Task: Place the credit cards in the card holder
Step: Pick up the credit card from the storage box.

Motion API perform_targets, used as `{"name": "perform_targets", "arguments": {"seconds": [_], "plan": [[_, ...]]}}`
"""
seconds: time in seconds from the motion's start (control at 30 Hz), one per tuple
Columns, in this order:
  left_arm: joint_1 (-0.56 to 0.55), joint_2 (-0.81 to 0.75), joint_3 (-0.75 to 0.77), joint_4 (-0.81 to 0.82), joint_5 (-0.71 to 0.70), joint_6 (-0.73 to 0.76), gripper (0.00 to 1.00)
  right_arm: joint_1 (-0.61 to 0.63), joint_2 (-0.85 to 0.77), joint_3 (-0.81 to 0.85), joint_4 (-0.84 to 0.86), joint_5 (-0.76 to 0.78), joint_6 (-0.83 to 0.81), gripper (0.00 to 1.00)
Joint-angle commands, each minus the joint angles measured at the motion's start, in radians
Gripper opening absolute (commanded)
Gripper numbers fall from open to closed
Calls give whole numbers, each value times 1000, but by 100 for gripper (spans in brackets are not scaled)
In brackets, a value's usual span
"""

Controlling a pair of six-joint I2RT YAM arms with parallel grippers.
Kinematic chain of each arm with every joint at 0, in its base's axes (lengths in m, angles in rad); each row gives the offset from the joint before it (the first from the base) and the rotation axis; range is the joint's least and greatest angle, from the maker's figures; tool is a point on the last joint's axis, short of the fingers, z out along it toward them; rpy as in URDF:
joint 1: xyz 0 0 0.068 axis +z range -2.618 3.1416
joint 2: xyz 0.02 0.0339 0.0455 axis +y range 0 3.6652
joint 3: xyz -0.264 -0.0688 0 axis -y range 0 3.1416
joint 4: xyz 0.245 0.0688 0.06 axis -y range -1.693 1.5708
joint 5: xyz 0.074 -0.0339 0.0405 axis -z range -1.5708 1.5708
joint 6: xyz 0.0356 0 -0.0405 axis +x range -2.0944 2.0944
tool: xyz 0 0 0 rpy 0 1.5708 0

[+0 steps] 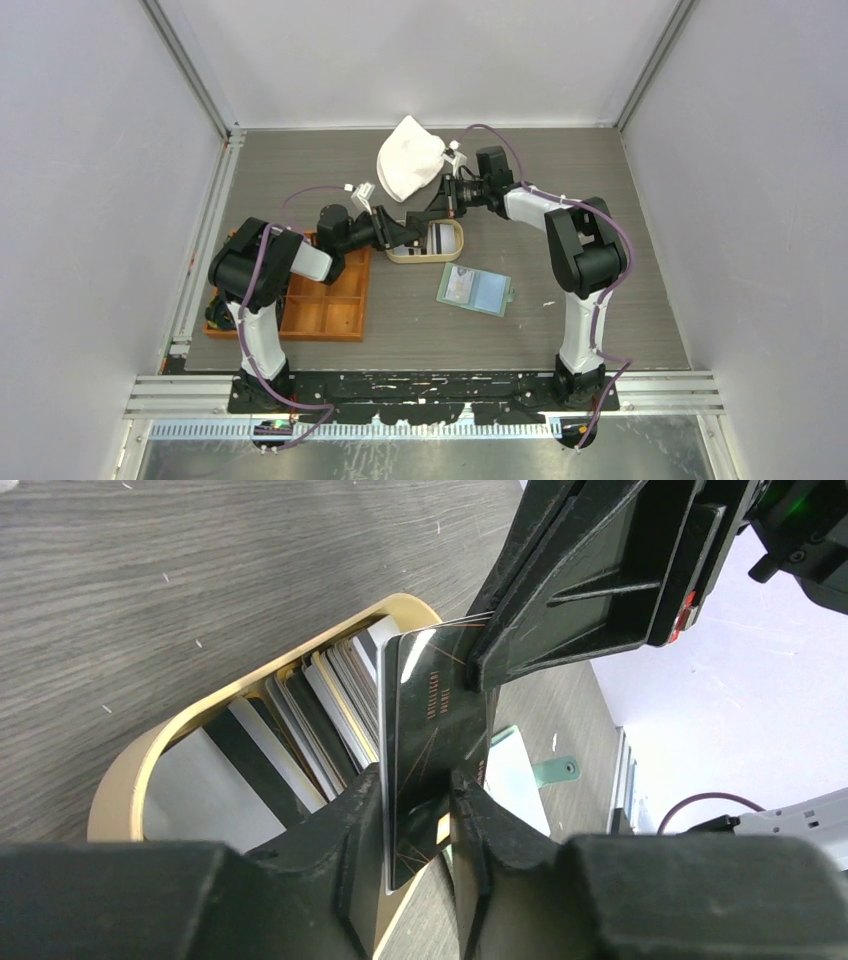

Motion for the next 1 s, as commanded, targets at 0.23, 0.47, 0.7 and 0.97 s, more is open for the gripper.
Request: {"name": "perform_targets", "arguments": {"seconds": [0.23, 0.47, 0.7, 0.97], "plan": [[17, 26, 12, 233, 100, -79, 0, -4, 8, 34, 4, 1, -25, 9], [21, 24, 6, 225, 80, -79, 0, -4, 12, 56, -69, 67, -66, 41], [22, 15, 0, 195, 49, -65, 0, -4, 15, 64, -128, 121, -92, 57], [21, 22, 9, 179, 49, -68, 0, 30, 15, 65, -111, 109, -78, 59]]}}
